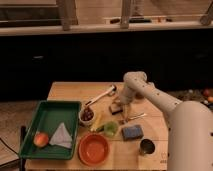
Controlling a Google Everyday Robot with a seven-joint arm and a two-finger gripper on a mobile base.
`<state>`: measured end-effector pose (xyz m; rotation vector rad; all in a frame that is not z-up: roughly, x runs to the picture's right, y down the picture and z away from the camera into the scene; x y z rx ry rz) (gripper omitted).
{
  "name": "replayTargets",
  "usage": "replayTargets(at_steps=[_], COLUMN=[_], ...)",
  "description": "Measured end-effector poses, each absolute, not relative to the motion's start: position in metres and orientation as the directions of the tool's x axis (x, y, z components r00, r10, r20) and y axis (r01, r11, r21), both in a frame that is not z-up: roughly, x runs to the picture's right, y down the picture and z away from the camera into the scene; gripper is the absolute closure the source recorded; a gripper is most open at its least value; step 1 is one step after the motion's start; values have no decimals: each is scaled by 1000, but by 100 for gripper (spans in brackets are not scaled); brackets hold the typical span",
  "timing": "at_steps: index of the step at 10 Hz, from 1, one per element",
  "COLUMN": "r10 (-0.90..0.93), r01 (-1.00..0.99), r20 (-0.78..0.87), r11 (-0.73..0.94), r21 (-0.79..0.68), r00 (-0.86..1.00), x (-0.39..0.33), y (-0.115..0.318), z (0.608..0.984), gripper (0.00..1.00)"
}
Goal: Wipe red bowl with eraser
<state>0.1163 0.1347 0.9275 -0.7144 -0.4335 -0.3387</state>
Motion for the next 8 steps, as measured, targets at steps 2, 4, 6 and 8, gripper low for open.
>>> replayTargets(at_steps=[2, 4, 6, 8], r10=[-159, -165, -174, -185], r01=[439, 438, 444, 454], r20=[478, 476, 476, 481], r11=[703, 711, 712, 714], r21=[-559, -550, -544, -533], r00=[864, 864, 862, 857], x=[119, 119, 121, 120], y=[134, 128, 125, 119], z=[926, 926, 927, 925], gripper=[48, 67, 88, 100])
